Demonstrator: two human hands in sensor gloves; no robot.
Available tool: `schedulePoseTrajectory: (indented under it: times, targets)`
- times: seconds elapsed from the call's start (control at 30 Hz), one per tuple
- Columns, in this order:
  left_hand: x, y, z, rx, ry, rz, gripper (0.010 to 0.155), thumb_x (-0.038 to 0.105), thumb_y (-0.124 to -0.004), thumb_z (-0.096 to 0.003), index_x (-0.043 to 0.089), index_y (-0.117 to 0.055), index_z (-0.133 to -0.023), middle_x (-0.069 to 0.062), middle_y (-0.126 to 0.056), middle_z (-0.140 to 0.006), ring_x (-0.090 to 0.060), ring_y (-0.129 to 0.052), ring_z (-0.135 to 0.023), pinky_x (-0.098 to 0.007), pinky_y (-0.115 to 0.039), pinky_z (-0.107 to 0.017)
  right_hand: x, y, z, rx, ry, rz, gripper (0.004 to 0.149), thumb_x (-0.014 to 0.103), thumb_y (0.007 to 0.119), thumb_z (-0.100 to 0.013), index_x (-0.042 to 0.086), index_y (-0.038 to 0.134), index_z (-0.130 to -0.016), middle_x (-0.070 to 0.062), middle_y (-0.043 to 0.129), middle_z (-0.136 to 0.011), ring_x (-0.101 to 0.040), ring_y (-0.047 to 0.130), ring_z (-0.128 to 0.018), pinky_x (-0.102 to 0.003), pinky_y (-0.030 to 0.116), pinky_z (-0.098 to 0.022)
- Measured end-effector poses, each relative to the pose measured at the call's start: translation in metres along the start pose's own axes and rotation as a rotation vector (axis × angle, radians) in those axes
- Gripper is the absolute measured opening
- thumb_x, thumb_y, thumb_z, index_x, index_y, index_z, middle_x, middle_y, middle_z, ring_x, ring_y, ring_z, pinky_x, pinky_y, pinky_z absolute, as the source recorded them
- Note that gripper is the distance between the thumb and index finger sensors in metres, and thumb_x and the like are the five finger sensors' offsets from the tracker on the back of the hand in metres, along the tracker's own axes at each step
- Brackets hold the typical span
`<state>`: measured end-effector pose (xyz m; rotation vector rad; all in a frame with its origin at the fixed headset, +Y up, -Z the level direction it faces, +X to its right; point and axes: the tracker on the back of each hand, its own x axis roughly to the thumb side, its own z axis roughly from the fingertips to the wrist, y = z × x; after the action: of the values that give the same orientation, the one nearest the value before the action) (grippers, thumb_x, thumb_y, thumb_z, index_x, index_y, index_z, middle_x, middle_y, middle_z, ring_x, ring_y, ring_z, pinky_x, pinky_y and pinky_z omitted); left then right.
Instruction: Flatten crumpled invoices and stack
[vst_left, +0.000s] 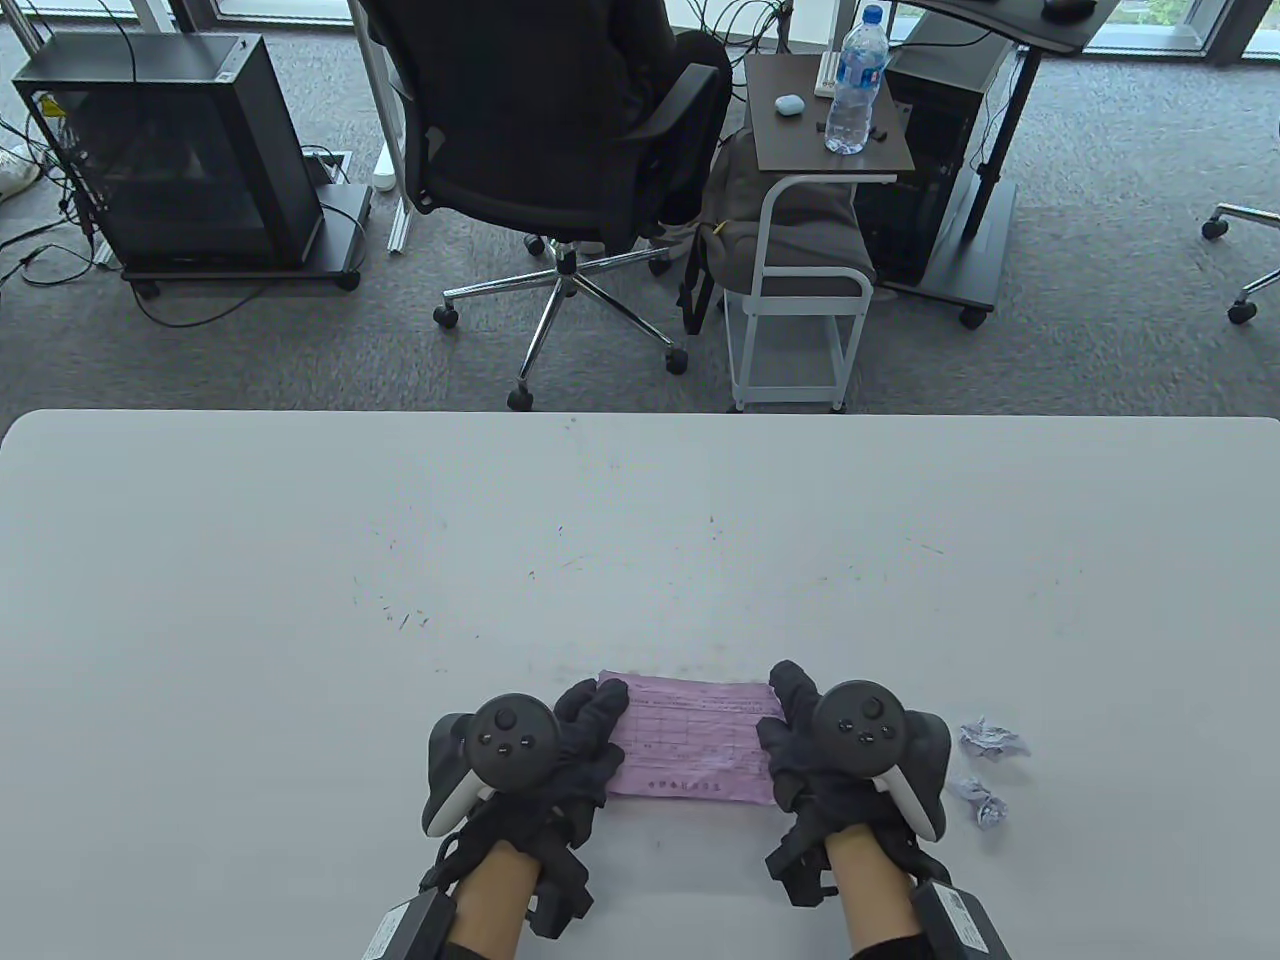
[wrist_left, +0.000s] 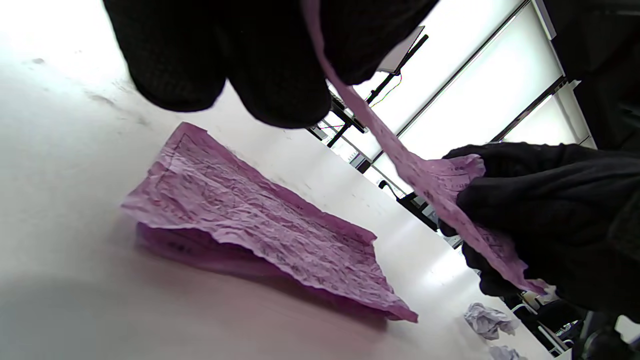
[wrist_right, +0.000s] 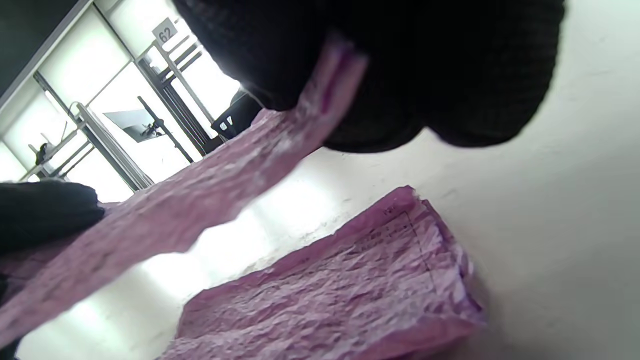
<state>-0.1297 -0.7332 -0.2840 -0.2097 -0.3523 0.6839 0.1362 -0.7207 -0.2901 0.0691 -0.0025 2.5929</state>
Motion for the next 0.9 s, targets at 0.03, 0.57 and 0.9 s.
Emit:
schedulePoseTrajectory:
  times: [0.03,0.57,0.9]
  targets:
    - [-0.002,-0.002,-0.004,-0.009,0.007,-0.030,0.059,0.015,-0.080,-0.0545,0.003,-0.057,-0.107,-0.025,-0.046,-0.106,-0.023,-0.097,-0.058,-0.047,-0.086,-0.049,0.001,0.004,-0.004,0.013,-0.009,0.058,0.059,0.019,0.083,-0.049,0.006,0.055,-0.099,-0.017,0.088,-0.075,-0.023,0.097,-0.045,-0.037,0.090,-0.029]
    - [-0.010,-0.033,-0.038,-0.164,0.109,-0.441,0.066,0.021,-0.088,-0.0510,0.002,-0.059,-0.107,-0.026,-0.049,-0.105,-0.020,-0.098,-0.048,-0.044,-0.087,-0.043,0.003,0.061,-0.035,0.128,-0.025,0.372,0.060,0.019,0.083,-0.049,0.007,0.054,-0.099,-0.016,0.089,-0.073,-0.022,0.095,-0.046,-0.036,0.089,-0.031]
    - [-0.026,-0.033,-0.033,-0.256,0.268,-0.505,0.076,0.038,-0.084,-0.0512,0.005,-0.052,-0.112,-0.022,-0.027,-0.112,-0.047,-0.055,-0.092,-0.064,-0.060,-0.061,0.010,0.068,-0.031,0.148,-0.005,0.636,0.065,0.028,0.082,-0.049,0.009,0.050,-0.102,-0.015,0.082,-0.080,-0.024,0.091,-0.053,-0.039,0.087,-0.035]
